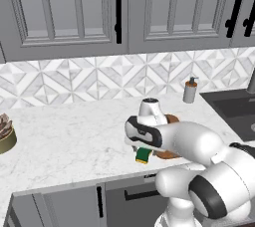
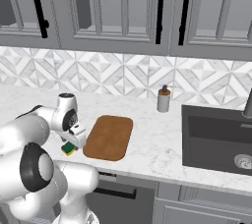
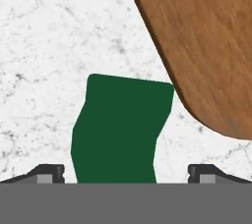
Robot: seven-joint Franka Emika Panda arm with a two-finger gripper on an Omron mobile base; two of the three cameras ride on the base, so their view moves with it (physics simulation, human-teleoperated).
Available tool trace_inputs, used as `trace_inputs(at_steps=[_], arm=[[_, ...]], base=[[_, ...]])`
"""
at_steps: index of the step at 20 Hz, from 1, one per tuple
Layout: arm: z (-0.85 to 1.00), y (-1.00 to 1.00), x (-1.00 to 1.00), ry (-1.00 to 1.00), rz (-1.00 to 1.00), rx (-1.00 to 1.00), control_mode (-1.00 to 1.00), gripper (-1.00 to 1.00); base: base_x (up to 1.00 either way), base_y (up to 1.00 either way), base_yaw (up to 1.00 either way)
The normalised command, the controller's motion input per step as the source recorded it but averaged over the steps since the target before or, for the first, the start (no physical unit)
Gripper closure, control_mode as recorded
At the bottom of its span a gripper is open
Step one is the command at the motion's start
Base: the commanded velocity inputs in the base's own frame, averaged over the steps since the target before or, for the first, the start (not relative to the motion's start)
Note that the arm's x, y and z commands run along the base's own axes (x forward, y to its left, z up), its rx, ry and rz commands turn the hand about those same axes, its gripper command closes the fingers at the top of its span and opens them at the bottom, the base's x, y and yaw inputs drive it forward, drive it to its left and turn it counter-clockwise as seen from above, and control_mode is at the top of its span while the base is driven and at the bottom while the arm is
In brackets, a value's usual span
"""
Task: Pick up the sponge from the counter and clean the cutting board by briefly scrubbing or pressing down on the cutting board. Once finished, release the sponge.
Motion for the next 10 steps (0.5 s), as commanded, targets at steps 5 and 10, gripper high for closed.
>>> trace_inputs(at_steps=[5, 10], arm=[[-0.26, 0.00, 0.01, 0.00, 0.00, 0.00, -1.00, -1.00], [-0.03, 0.00, 0.01, 0.00, 0.00, 0.00, -1.00, -1.00]], base=[[0.00, 0.00, 0.00], [0.00, 0.00, 0.00]])
